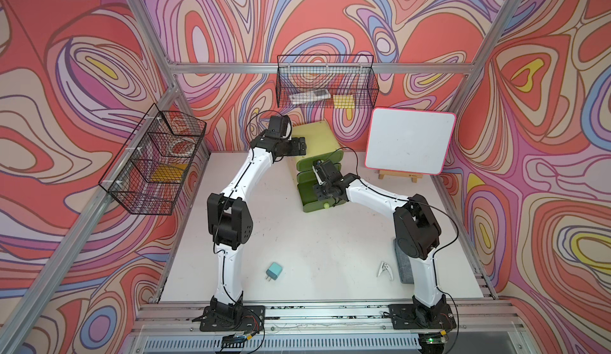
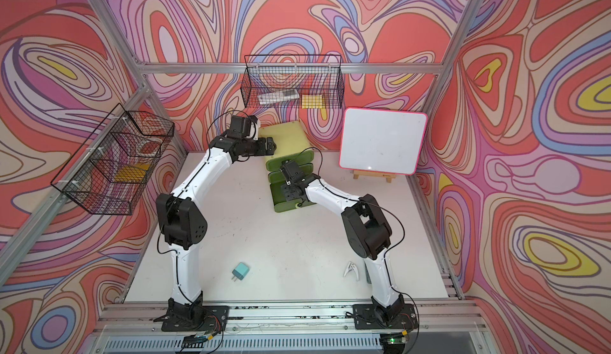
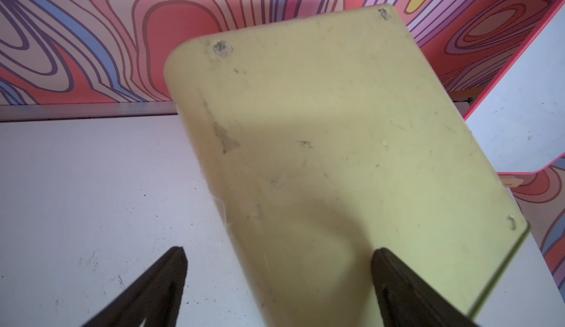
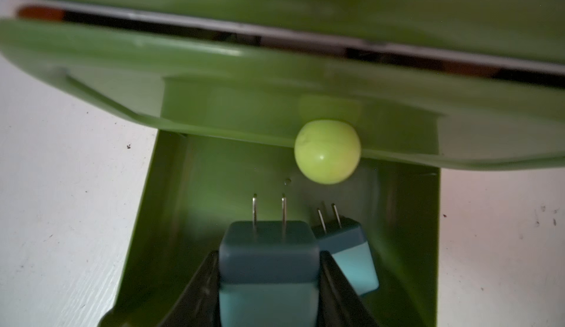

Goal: Place the plugs into the drawer by color
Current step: Place the plug in the drawer.

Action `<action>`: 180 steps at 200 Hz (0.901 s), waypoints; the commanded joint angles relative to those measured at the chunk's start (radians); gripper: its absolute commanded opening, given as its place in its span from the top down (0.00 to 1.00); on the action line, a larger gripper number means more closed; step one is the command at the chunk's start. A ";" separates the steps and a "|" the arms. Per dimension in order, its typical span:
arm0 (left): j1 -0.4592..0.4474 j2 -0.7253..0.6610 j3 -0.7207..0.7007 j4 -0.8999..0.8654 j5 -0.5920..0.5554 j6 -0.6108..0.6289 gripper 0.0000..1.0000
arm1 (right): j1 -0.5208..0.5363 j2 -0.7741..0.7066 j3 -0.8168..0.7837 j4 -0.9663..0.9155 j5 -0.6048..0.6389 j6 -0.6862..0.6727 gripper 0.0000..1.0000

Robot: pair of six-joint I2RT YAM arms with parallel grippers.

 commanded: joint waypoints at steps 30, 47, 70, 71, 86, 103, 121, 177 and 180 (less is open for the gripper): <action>0.007 -0.001 -0.022 -0.036 -0.012 0.008 0.07 | -0.015 0.032 0.044 -0.064 -0.003 0.068 0.60; 0.007 0.000 -0.022 -0.036 -0.013 0.010 0.06 | -0.015 0.028 0.042 -0.072 -0.006 0.076 0.60; 0.007 0.001 -0.022 -0.035 -0.011 0.007 0.06 | -0.014 0.022 0.035 -0.076 -0.008 0.083 0.60; 0.007 0.001 -0.022 -0.036 -0.010 0.007 0.06 | -0.015 0.021 0.035 -0.075 -0.008 0.083 0.60; 0.007 0.002 -0.022 -0.036 -0.008 0.007 0.06 | -0.015 0.022 0.035 -0.079 -0.006 0.086 0.60; 0.007 0.001 -0.022 -0.035 -0.008 0.006 0.07 | -0.015 0.025 0.037 -0.081 -0.002 0.087 0.60; 0.007 0.000 -0.022 -0.034 -0.008 0.007 0.06 | -0.015 0.035 0.042 -0.084 0.000 0.087 0.60; 0.007 -0.002 -0.023 -0.036 -0.008 0.007 0.07 | -0.017 0.071 0.078 -0.107 0.004 0.083 0.59; 0.008 -0.002 -0.023 -0.036 -0.007 0.007 0.06 | -0.018 0.073 0.078 -0.108 0.005 0.083 0.59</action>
